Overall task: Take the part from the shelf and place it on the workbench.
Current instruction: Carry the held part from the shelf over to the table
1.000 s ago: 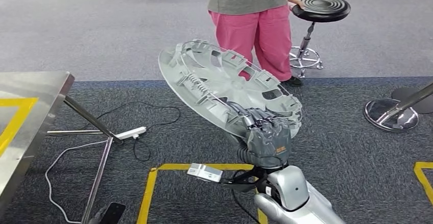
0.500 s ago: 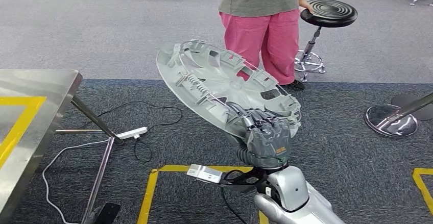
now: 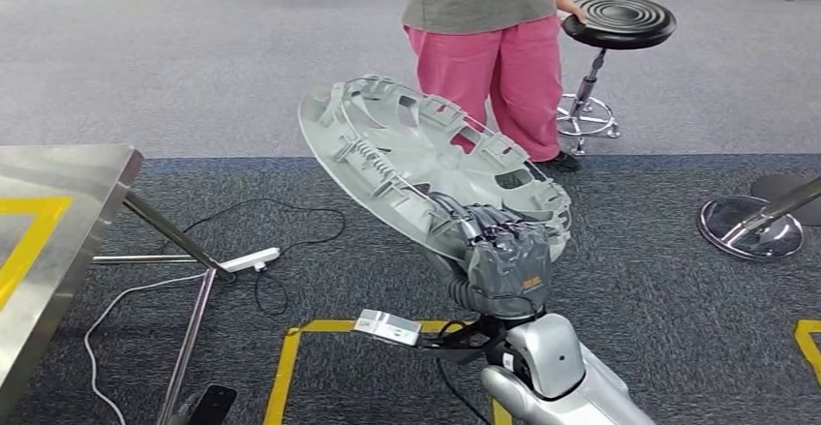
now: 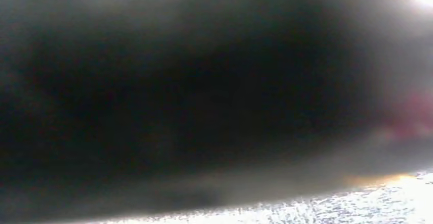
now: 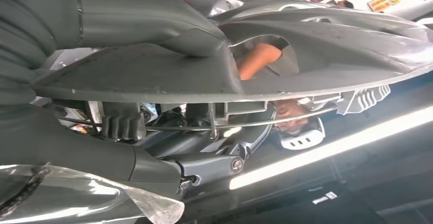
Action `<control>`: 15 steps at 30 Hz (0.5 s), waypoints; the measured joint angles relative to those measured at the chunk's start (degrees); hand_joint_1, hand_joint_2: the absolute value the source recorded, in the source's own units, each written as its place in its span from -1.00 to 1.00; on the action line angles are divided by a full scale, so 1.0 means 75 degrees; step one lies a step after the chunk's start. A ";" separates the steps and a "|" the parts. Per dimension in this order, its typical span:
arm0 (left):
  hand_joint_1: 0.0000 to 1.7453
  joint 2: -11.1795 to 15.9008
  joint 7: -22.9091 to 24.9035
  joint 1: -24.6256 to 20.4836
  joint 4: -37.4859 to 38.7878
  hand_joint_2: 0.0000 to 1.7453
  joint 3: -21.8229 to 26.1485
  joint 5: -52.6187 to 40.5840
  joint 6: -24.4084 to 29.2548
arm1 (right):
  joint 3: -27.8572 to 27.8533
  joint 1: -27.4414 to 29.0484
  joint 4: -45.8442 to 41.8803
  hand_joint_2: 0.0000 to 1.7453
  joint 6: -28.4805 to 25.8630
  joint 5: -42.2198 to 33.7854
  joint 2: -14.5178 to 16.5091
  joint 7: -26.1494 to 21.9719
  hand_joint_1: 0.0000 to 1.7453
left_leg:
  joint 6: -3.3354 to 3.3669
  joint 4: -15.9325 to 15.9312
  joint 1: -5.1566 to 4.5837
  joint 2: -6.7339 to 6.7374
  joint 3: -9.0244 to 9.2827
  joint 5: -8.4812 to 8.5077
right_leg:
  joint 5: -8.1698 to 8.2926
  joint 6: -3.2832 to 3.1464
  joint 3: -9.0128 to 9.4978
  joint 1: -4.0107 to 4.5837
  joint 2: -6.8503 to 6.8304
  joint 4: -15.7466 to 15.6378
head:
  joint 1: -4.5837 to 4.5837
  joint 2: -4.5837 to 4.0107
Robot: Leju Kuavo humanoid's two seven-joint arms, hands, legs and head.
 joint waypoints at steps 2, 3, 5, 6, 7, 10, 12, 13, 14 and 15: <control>-1.00 0.0002 -0.0002 0.0019 0.0000 -1.00 0.0007 0.0001 0.0000 | 0.0002 0.0006 0.0015 1.00 -0.0002 0.0001 0.0000 -0.0003 1.00 | -0.0040 0.0723 0.0037 0.0005 -0.0437 -0.0141 | -0.0037 -0.0015 0.0035 0.0007 0.0004 0.0004 | 0.0002 0.0000; -1.00 0.0002 -0.0005 0.0027 0.0000 -1.00 0.0010 0.0001 0.0000 | 0.0002 0.0009 0.0024 1.00 -0.0004 0.0000 0.0000 -0.0002 1.00 | -0.0049 0.0668 0.0053 0.0007 -0.0463 0.0026 | -0.0059 -0.0008 0.0064 0.0007 0.0011 0.0005 | 0.0002 0.0000; -1.00 0.0005 -0.0012 0.0029 0.0000 -1.00 0.0017 0.0001 0.0001 | 0.0003 0.0010 0.0036 1.00 -0.0007 0.0000 0.0001 -0.0003 1.00 | -0.0047 -0.0202 0.0082 0.0020 -0.0132 0.0660 | -0.0119 0.0026 0.0155 0.0004 0.0021 0.0006 | 0.0001 0.0000; -1.00 0.0005 -0.0014 0.0022 0.0000 -1.00 0.0020 0.0001 0.0001 | 0.0003 0.0004 0.0036 1.00 -0.0008 0.0001 0.0001 -0.0005 1.00 | -0.0035 -0.0705 0.0078 0.0030 0.0091 0.0897 | -0.0153 0.0057 0.0193 0.0017 0.0024 0.0012 | 0.0001 0.0000; -1.00 0.0004 -0.0015 0.0010 0.0000 -1.00 0.0023 0.0001 0.0002 | 0.0004 -0.0006 0.0036 1.00 -0.0009 0.0003 0.0002 -0.0007 1.00 | -0.0008 -0.1089 0.0070 0.0039 0.0266 0.1014 | -0.0179 0.0092 0.0209 0.0029 0.0026 0.0019 | 0.0001 0.0000; -1.00 -0.0001 -0.0014 -0.0002 0.0001 -1.00 0.0027 0.0001 0.0004 | 0.0007 -0.0029 0.0036 1.00 -0.0009 0.0013 0.0002 -0.0010 1.00 | 0.0103 -0.1392 0.0032 0.0037 0.0396 0.0964 | -0.0210 0.0206 0.0204 0.0037 0.0018 0.0008 | 0.0017 0.0000; -1.00 -0.0004 -0.0015 0.0007 0.0003 -1.00 0.0029 0.0001 0.0006 | 0.0008 -0.0032 0.0036 1.00 -0.0009 0.0015 0.0003 -0.0010 1.00 | 0.0201 -0.1442 0.0040 0.0033 0.0436 0.0964 | -0.0324 0.0284 0.0132 0.0019 0.0011 0.0138 | 0.0031 -0.0001; -1.00 -0.0002 -0.0017 0.0001 0.0003 -1.00 0.0031 0.0001 0.0006 | 0.0008 -0.0035 0.0036 1.00 -0.0010 0.0015 0.0003 -0.0011 1.00 | 0.0255 -0.1466 0.0048 0.0033 0.0464 0.0962 | -0.0468 0.0312 -0.0006 0.0015 0.0011 0.0405 | 0.0047 -0.0001; -1.00 -0.0001 -0.0018 -0.0006 0.0003 -1.00 0.0032 0.0001 0.0006 | 0.0009 -0.0034 0.0036 1.00 -0.0010 0.0017 0.0002 -0.0012 1.00 | 0.0298 -0.1477 0.0050 0.0034 0.0489 0.0951 | -0.0670 0.0325 -0.0241 0.0010 0.0013 0.0841 | 0.0061 -0.0001; -1.00 0.0004 -0.0020 -0.0013 0.0003 -1.00 0.0034 0.0001 0.0005 | 0.0009 -0.0031 0.0037 1.00 -0.0011 0.0018 0.0001 -0.0015 1.00 | 0.0331 -0.1476 0.0040 0.0034 0.0500 0.0933 | -0.0892 0.0330 -0.0541 0.0009 0.0013 0.1400 | 0.0079 -0.0001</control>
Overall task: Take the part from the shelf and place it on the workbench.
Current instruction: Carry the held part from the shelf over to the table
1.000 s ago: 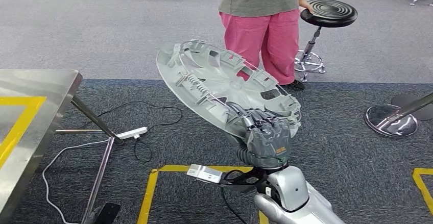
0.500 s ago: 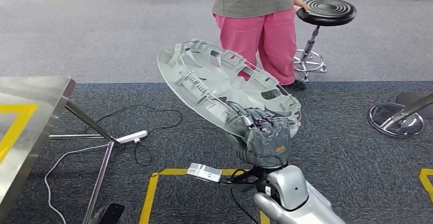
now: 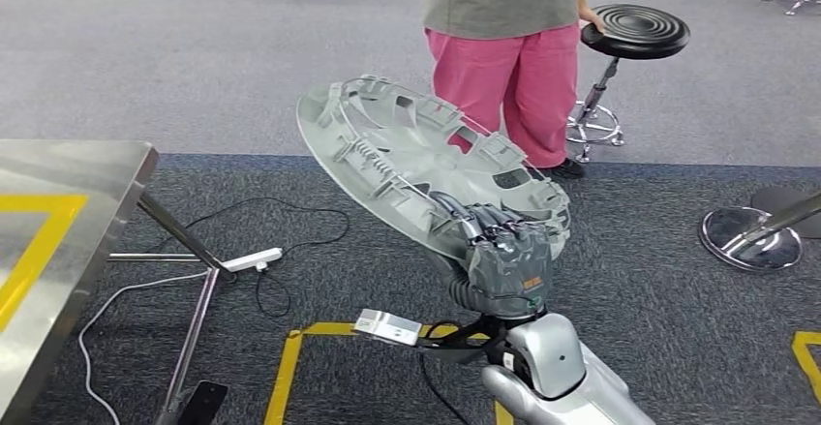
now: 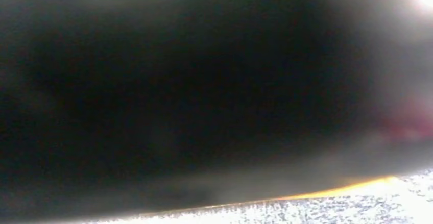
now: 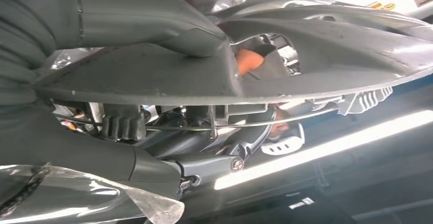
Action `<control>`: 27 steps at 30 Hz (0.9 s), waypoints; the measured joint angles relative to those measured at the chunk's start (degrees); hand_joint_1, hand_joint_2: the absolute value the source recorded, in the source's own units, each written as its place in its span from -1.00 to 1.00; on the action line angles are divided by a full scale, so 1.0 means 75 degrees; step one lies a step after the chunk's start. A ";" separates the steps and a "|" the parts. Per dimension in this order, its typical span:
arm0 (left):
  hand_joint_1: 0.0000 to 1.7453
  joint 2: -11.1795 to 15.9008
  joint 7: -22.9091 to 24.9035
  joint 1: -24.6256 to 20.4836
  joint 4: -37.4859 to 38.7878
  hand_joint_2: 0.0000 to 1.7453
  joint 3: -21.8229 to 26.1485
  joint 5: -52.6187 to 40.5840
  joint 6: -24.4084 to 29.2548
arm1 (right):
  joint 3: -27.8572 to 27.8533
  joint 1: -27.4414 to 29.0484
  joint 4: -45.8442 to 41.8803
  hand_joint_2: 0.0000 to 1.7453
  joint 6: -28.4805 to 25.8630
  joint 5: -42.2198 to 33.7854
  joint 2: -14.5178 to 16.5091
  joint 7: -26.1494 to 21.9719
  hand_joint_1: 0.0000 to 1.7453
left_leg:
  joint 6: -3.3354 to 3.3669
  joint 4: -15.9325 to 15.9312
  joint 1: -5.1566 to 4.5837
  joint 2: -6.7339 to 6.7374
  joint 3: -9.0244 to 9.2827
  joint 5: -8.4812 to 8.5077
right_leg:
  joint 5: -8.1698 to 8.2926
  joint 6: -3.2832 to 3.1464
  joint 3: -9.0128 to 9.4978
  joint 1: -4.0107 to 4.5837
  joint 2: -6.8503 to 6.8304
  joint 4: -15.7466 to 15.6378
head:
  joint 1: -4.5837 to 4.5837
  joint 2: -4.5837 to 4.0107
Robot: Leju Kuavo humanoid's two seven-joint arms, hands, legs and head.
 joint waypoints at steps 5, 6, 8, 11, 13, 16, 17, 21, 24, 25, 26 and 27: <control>-1.00 -0.0004 -0.0002 0.0039 0.0000 -1.00 0.0001 0.0000 -0.0001 | -0.0008 0.0054 0.0050 1.00 -0.0007 -0.0001 -0.0004 -0.0006 1.00 | 0.0027 0.0004 -0.0063 -0.0018 0.0145 -0.0115 | 0.0521 -0.0065 -0.0316 0.0005 0.0000 0.0093 | 0.0014 0.0001; -1.00 -0.0006 -0.0006 0.0037 0.0000 -1.00 0.0001 0.0000 0.0001 | -0.0007 0.0055 0.0055 1.00 -0.0010 -0.0002 -0.0004 -0.0009 1.00 | 0.0007 0.0006 -0.0078 -0.0024 0.0183 -0.0148 | 0.0768 -0.0094 -0.0058 0.0015 0.0000 -0.0450 | 0.0011 0.0001; -1.00 -0.0007 -0.0014 0.0027 0.0000 -1.00 0.0003 0.0000 0.0006 | -0.0002 0.0045 0.0060 1.00 -0.0018 -0.0005 -0.0004 -0.0020 1.00 | -0.0053 0.0025 -0.0100 -0.0034 0.0204 -0.0193 | 0.0975 -0.0141 0.0312 0.0035 0.0004 -0.1170 | 0.0004 0.0001; -1.00 -0.0006 -0.0016 0.0022 0.0000 -1.00 0.0004 0.0000 0.0003 | -0.0009 0.0040 0.0066 1.00 -0.0021 -0.0010 -0.0004 -0.0012 1.00 | -0.0160 0.0034 -0.0094 -0.0037 0.0187 -0.0229 | 0.0942 -0.0211 0.0401 0.0044 0.0018 -0.1317 | -0.0005 0.0001; -1.00 -0.0008 -0.0017 0.0012 0.0000 -1.00 0.0004 0.0000 -0.0001 | -0.0017 0.0026 0.0065 1.00 -0.0020 -0.0004 -0.0001 -0.0006 1.00 | -0.0248 0.0312 -0.0078 -0.0030 0.0078 -0.0422 | 0.0939 -0.0277 0.0454 0.0015 0.0012 -0.1372 | -0.0023 0.0001; -1.00 -0.0012 -0.0016 0.0010 0.0000 -1.00 0.0007 0.0000 -0.0009 | -0.0014 0.0010 0.0067 1.00 -0.0018 0.0005 0.0001 -0.0015 1.00 | -0.0358 0.1741 -0.0030 -0.0022 -0.0635 -0.1045 | 0.0893 -0.0354 0.0530 0.0012 -0.0005 -0.1392 | -0.0041 0.0001; -1.00 -0.0010 -0.0015 0.0019 0.0000 -1.00 0.0009 0.0000 -0.0011 | -0.0013 0.0014 0.0070 1.00 -0.0017 0.0005 0.0001 -0.0017 1.00 | -0.0379 0.2141 -0.0014 -0.0021 -0.0873 -0.1133 | 0.0873 -0.0365 0.0551 0.0016 -0.0004 -0.1390 | -0.0039 0.0001; -1.00 -0.0006 -0.0015 0.0031 0.0000 -1.00 0.0009 0.0000 -0.0015 | -0.0011 0.0019 0.0072 1.00 -0.0012 0.0002 0.0003 -0.0016 1.00 | -0.0384 0.1149 0.0032 -0.0011 -0.0568 -0.0223 | 0.0762 -0.0321 0.0708 0.0014 0.0018 -0.1385 | -0.0039 0.0001; -1.00 -0.0006 -0.0015 0.0013 0.0002 -1.00 0.0012 -0.0002 -0.0018 | -0.0010 -0.0002 0.0072 1.00 -0.0007 -0.0001 0.0004 -0.0018 1.00 | -0.0291 0.0168 -0.0002 0.0002 -0.0131 0.0072 | 0.0685 -0.0214 0.0747 0.0043 0.0026 -0.1367 | -0.0031 0.0001; -1.00 -0.0005 -0.0015 0.0016 0.0002 -1.00 0.0012 -0.0003 -0.0020 | -0.0010 -0.0004 0.0072 1.00 -0.0009 -0.0004 0.0004 -0.0018 1.00 | -0.0245 0.0124 -0.0020 0.0001 -0.0119 0.0039 | 0.0676 -0.0172 0.0739 0.0047 0.0025 -0.1372 | -0.0029 0.0001; -1.00 -0.0004 -0.0015 0.0022 0.0003 -1.00 0.0012 -0.0004 -0.0022 | -0.0010 -0.0003 0.0071 1.00 -0.0011 -0.0009 0.0004 -0.0017 1.00 | -0.0190 0.0098 -0.0017 0.0001 -0.0112 0.0029 | 0.0661 -0.0128 0.0738 0.0040 0.0020 -0.1383 | -0.0028 0.0001; -1.00 -0.0005 -0.0018 0.0033 0.0003 -1.00 0.0012 -0.0007 -0.0021 | -0.0010 0.0001 0.0071 1.00 -0.0014 -0.0014 0.0004 -0.0016 1.00 | -0.0143 0.0062 -0.0011 0.0000 -0.0085 0.0031 | 0.0617 -0.0086 0.0721 0.0032 0.0016 -0.1350 | -0.0023 0.0000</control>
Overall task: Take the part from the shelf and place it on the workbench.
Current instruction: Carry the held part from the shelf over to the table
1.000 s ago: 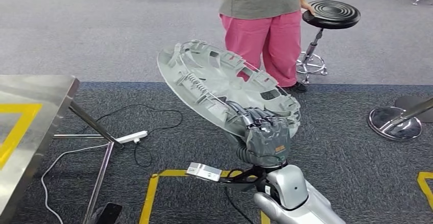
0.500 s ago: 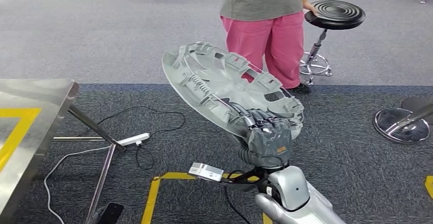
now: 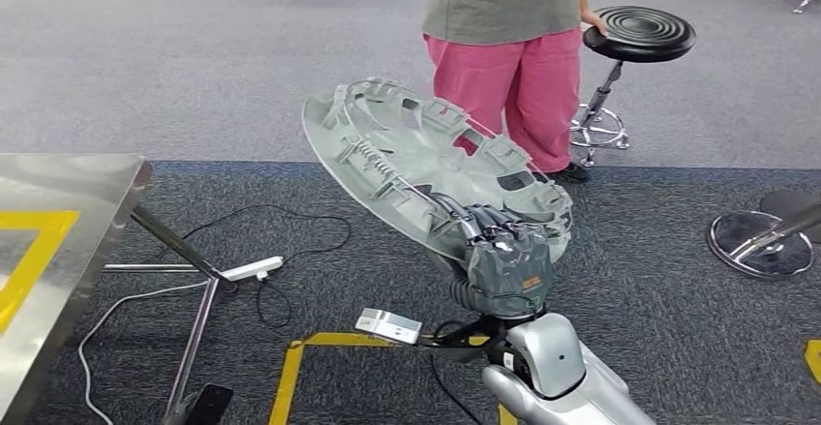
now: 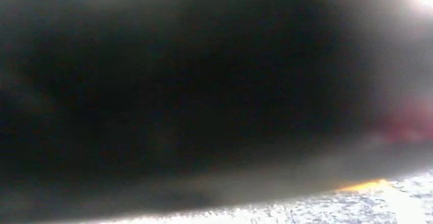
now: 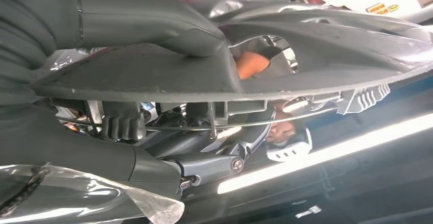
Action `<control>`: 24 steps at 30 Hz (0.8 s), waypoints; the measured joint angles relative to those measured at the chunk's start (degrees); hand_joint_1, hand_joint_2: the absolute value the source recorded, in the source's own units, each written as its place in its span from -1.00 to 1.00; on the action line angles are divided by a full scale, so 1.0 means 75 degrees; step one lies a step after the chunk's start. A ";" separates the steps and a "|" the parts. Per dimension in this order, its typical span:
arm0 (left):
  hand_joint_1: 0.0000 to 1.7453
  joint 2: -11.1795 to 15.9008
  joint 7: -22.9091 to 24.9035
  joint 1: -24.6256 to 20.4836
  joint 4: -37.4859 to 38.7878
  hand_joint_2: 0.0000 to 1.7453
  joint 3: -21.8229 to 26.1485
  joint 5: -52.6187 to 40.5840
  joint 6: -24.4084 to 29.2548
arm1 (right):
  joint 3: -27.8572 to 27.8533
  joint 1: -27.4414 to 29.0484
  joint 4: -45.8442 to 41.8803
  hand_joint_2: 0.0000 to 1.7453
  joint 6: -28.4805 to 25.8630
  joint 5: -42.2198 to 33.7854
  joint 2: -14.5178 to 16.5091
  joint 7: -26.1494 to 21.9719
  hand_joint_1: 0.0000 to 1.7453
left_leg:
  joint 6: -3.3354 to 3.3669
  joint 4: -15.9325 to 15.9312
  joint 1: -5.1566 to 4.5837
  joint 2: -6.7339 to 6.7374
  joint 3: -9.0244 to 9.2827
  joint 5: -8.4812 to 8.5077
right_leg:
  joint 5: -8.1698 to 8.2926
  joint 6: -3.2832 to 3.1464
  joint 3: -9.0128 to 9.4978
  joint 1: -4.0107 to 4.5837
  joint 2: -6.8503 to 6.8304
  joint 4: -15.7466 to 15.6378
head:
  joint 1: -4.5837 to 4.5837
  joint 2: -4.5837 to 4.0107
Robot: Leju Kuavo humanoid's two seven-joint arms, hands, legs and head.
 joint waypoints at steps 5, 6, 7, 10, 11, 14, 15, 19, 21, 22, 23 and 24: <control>-1.00 0.0011 0.0002 -0.0033 0.0000 -1.00 0.0004 -0.0027 0.0000 | 0.0002 -0.0004 0.0001 1.00 0.0006 0.0002 0.0000 0.0001 1.00 | 0.0186 -0.0062 -0.0004 0.0000 0.0115 -0.0056 | -0.0780 0.0103 -0.1091 -0.0028 -0.0003 0.1976 | 0.0065 0.0001; -1.00 0.0009 0.0005 -0.0031 0.0000 -1.00 0.0004 -0.0039 -0.0001 | 0.0001 0.0000 0.0001 1.00 0.0010 0.0002 0.0000 0.0004 1.00 | 0.0194 -0.0061 -0.0013 -0.0001 0.0137 -0.0079 | -0.0761 0.0109 -0.1274 -0.0029 -0.0003 0.2206 | 0.0065 0.0001; -1.00 0.0007 0.0007 -0.0030 0.0000 -1.00 0.0004 -0.0049 -0.0002 | -0.0001 0.0001 0.0001 1.00 0.0012 0.0001 0.0000 0.0007 1.00 | 0.0192 -0.0060 -0.0020 -0.0005 0.0169 -0.0105 | -0.0594 0.0102 -0.1309 -0.0029 -0.0004 0.2136 | 0.0065 0.0001; -1.00 0.0001 0.0007 -0.0033 -0.0001 -1.00 0.0004 -0.0065 -0.0002 | 0.0000 -0.0003 0.0002 1.00 0.0009 -0.0002 0.0000 -0.0006 1.00 | 0.0135 -0.0050 -0.0040 -0.0021 0.0299 -0.0215 | 0.0262 0.0036 -0.0704 -0.0018 -0.0008 0.0690 | 0.0066 0.0000; -1.00 0.0001 0.0006 -0.0035 -0.0001 -1.00 0.0004 -0.0066 -0.0002 | 0.0001 -0.0007 0.0003 1.00 0.0006 -0.0004 0.0000 -0.0012 1.00 | 0.0103 -0.0039 -0.0050 -0.0025 0.0312 -0.0243 | 0.0389 0.0007 -0.0505 -0.0010 -0.0007 0.0300 | 0.0065 0.0000; -1.00 -0.0003 0.0003 -0.0036 -0.0001 -1.00 0.0006 -0.0066 -0.0004 | -0.0008 -0.0002 0.0003 1.00 0.0000 -0.0010 0.0000 -0.0001 1.00 | 0.0001 -0.0034 -0.0055 -0.0026 0.0295 -0.0272 | 0.0348 -0.0083 -0.0351 0.0011 0.0013 0.0036 | 0.0045 0.0001; -1.00 -0.0002 0.0004 -0.0039 -0.0001 -1.00 0.0006 -0.0066 -0.0004 | -0.0013 0.0001 0.0001 1.00 0.0001 -0.0009 0.0001 0.0004 1.00 | -0.0040 -0.0014 -0.0047 -0.0024 0.0293 -0.0303 | 0.0347 -0.0116 -0.0334 0.0001 0.0017 0.0008 | 0.0038 0.0001; -1.00 -0.0011 0.0006 -0.0048 0.0000 -1.00 0.0004 -0.0074 -0.0004 | -0.0015 -0.0013 0.0002 1.00 0.0001 0.0009 0.0017 -0.0012 1.00 | -0.0199 0.1346 -0.0002 -0.0013 -0.0357 -0.0966 | 0.0295 -0.0257 -0.0198 -0.0027 -0.0010 -0.0063 | 0.0003 0.0001; -1.00 -0.0012 0.0006 -0.0031 0.0000 -1.00 0.0005 -0.0075 -0.0005 | -0.0015 -0.0007 0.0008 1.00 -0.0003 0.0011 0.0017 -0.0016 1.00 | -0.0239 0.2172 0.0025 -0.0011 -0.0843 -0.1174 | 0.0248 -0.0274 -0.0147 -0.0020 -0.0008 -0.0059 | 0.0003 0.0001; -1.00 -0.0012 0.0006 -0.0028 0.0000 -1.00 0.0005 -0.0075 -0.0006 | -0.0015 -0.0006 0.0011 1.00 -0.0004 0.0009 0.0017 -0.0015 1.00 | -0.0250 0.2200 0.0036 -0.0010 -0.0914 -0.1046 | 0.0222 -0.0268 -0.0111 -0.0019 0.0000 -0.0056 | 0.0002 0.0001; -1.00 -0.0012 0.0006 -0.0030 0.0000 -1.00 0.0006 -0.0075 -0.0007 | -0.0015 -0.0006 0.0012 1.00 -0.0004 0.0009 0.0019 -0.0015 1.00 | -0.0253 0.1912 0.0048 -0.0007 -0.0828 -0.0769 | 0.0189 -0.0255 -0.0063 -0.0021 0.0007 -0.0053 | 0.0001 0.0001; -1.00 -0.0012 0.0006 -0.0035 0.0000 -1.00 0.0005 -0.0075 -0.0007 | -0.0015 -0.0008 0.0013 1.00 -0.0004 0.0008 0.0023 -0.0015 1.00 | -0.0250 0.1410 0.0058 -0.0003 -0.0631 -0.0409 | 0.0150 -0.0237 -0.0011 -0.0022 0.0013 -0.0050 | 0.0002 0.0001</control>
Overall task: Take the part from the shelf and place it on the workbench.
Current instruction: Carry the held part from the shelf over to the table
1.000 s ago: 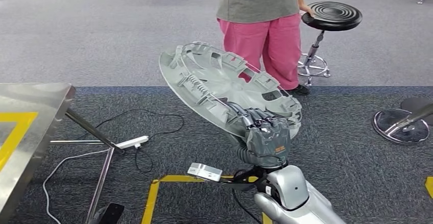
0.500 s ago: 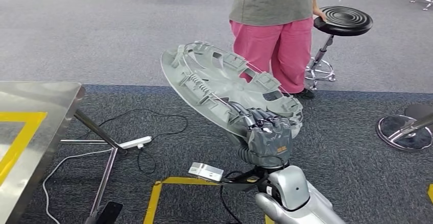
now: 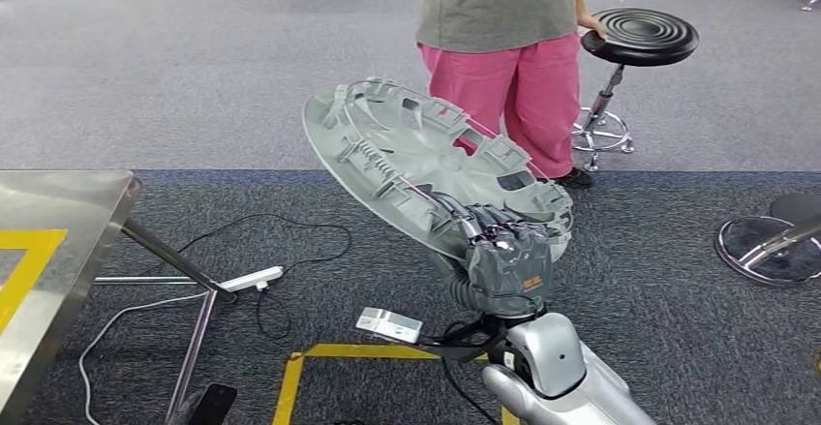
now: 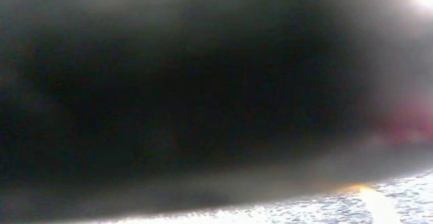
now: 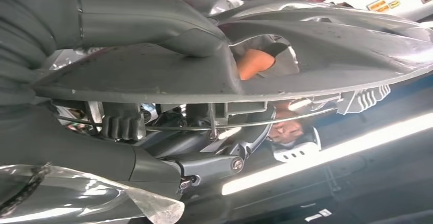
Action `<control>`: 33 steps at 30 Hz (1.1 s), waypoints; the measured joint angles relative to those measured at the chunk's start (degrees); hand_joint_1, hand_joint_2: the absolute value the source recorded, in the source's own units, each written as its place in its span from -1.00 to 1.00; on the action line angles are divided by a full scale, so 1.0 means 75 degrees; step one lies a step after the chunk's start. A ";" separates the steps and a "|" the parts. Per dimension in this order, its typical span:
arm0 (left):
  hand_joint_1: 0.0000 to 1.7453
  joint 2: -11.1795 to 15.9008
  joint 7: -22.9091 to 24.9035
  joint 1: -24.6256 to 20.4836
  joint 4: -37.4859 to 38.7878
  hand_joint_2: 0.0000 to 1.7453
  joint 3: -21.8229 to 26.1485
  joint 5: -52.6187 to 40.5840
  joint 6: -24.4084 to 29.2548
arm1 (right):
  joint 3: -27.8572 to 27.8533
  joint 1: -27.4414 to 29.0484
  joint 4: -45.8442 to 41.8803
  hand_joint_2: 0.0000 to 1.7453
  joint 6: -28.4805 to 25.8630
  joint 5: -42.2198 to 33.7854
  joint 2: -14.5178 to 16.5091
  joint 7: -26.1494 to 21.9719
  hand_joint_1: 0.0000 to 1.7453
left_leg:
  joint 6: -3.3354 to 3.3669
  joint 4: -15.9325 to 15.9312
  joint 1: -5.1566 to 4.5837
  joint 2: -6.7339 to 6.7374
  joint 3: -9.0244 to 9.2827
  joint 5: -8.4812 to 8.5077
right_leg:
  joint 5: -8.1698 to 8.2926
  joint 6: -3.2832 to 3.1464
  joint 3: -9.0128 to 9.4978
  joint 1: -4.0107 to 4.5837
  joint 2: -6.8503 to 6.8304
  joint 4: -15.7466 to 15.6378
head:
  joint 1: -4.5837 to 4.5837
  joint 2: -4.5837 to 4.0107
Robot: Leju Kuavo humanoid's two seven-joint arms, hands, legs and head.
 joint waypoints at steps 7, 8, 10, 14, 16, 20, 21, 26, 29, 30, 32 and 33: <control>-1.00 -0.0014 0.0003 0.0008 0.0000 -1.00 0.0001 0.0002 0.0019 | 0.0007 -0.0044 -0.0003 1.00 0.0001 0.0005 0.0012 -0.0011 1.00 | 0.0238 -0.1381 -0.0065 -0.0001 0.0548 0.0447 | -0.0131 0.0245 -0.0020 0.0002 0.0002 0.0054 | 0.0017 0.0000; -1.00 -0.0018 0.0005 0.0006 0.0000 -1.00 0.0005 0.0003 0.0037 | 0.0009 -0.0045 -0.0003 1.00 0.0003 0.0006 0.0012 -0.0010 1.00 | 0.0256 -0.1392 -0.0067 -0.0011 0.0559 0.0447 | -0.0115 0.0214 -0.0033 0.0004 -0.0003 0.0092 | 0.0035 0.0000; -1.00 -0.0030 0.0020 -0.0019 0.0000 -1.00 0.0021 0.0005 0.0100 | 0.0015 -0.0045 -0.0007 1.00 0.0011 0.0008 0.0012 -0.0007 1.00 | 0.0258 -0.1389 -0.0098 -0.0032 0.0561 0.0440 | -0.0081 0.0034 -0.0009 0.0009 -0.0013 0.0117 | 0.0065 0.0000; -1.00 -0.0043 0.0047 -0.0007 0.0001 -1.00 0.0044 0.0009 0.0147 | 0.0015 -0.0042 -0.0012 1.00 0.0019 0.0008 0.0012 0.0009 1.00 | 0.0285 -0.1386 -0.0136 -0.0037 0.0558 0.0428 | -0.0108 -0.0099 0.0055 -0.0008 -0.0025 0.0010 | 0.0064 0.0000; -1.00 -0.0042 0.0046 -0.0002 0.0000 -1.00 0.0049 0.0009 0.0154 | 0.0015 -0.0036 -0.0012 1.00 0.0017 0.0007 0.0012 0.0009 1.00 | 0.0295 -0.1386 -0.0142 -0.0036 0.0556 0.0427 | -0.0104 -0.0026 0.0066 -0.0016 -0.0025 -0.0020 | 0.0064 0.0000; -1.00 -0.0040 0.0041 0.0005 0.0000 -1.00 0.0070 0.0009 0.0155 | 0.0015 -0.0032 -0.0011 1.00 0.0011 -0.0003 0.0012 0.0007 1.00 | 0.0317 -0.1385 -0.0147 -0.0036 0.0555 0.0438 | -0.0095 0.0244 0.0084 -0.0045 -0.0025 -0.0066 | 0.0062 0.0000; -1.00 -0.0040 0.0042 0.0004 0.0000 -1.00 0.0078 0.0008 0.0149 | 0.0015 -0.0032 -0.0012 1.00 0.0013 -0.0004 0.0012 0.0005 1.00 | 0.0321 -0.1385 -0.0147 -0.0036 0.0555 0.0442 | -0.0092 0.0253 0.0084 -0.0046 -0.0025 -0.0066 | 0.0061 0.0000; -1.00 -0.0041 0.0044 0.0009 0.0000 -1.00 0.0113 0.0004 0.0112 | 0.0015 -0.0017 -0.0012 1.00 0.0016 -0.0004 0.0012 0.0002 1.00 | 0.0325 -0.1386 -0.0137 -0.0035 0.0559 0.0459 | -0.0086 0.0264 0.0080 -0.0040 -0.0025 -0.0059 | 0.0060 0.0000; -1.00 -0.0040 0.0044 0.0019 0.0002 -1.00 0.0118 0.0003 0.0105 | 0.0012 0.0004 -0.0010 1.00 0.0013 -0.0009 0.0012 0.0000 1.00 | 0.0317 -0.1386 -0.0125 -0.0035 0.0560 0.0465 | -0.0086 0.0264 0.0079 -0.0027 -0.0025 -0.0054 | 0.0059 0.0000; -1.00 -0.0040 0.0043 0.0022 0.0003 -1.00 0.0119 0.0003 0.0105 | 0.0010 0.0009 -0.0009 1.00 0.0012 -0.0011 0.0012 0.0001 1.00 | 0.0315 -0.1386 -0.0122 -0.0035 0.0560 0.0466 | -0.0086 0.0263 0.0079 -0.0023 -0.0025 -0.0052 | 0.0059 0.0000; -1.00 -0.0040 0.0042 0.0025 0.0003 -1.00 0.0120 0.0003 0.0104 | 0.0009 0.0011 -0.0009 1.00 0.0011 -0.0013 0.0012 0.0001 1.00 | 0.0312 -0.1386 -0.0116 -0.0034 0.0560 0.0468 | -0.0086 0.0263 0.0078 -0.0017 -0.0025 -0.0050 | 0.0059 0.0000; -1.00 -0.0041 0.0042 0.0025 0.0003 -1.00 0.0120 0.0003 0.0103 | 0.0009 0.0011 -0.0009 1.00 0.0010 -0.0014 0.0012 0.0001 1.00 | 0.0312 -0.1387 -0.0113 -0.0034 0.0560 0.0468 | -0.0087 0.0263 0.0078 -0.0014 -0.0025 -0.0050 | 0.0059 0.0000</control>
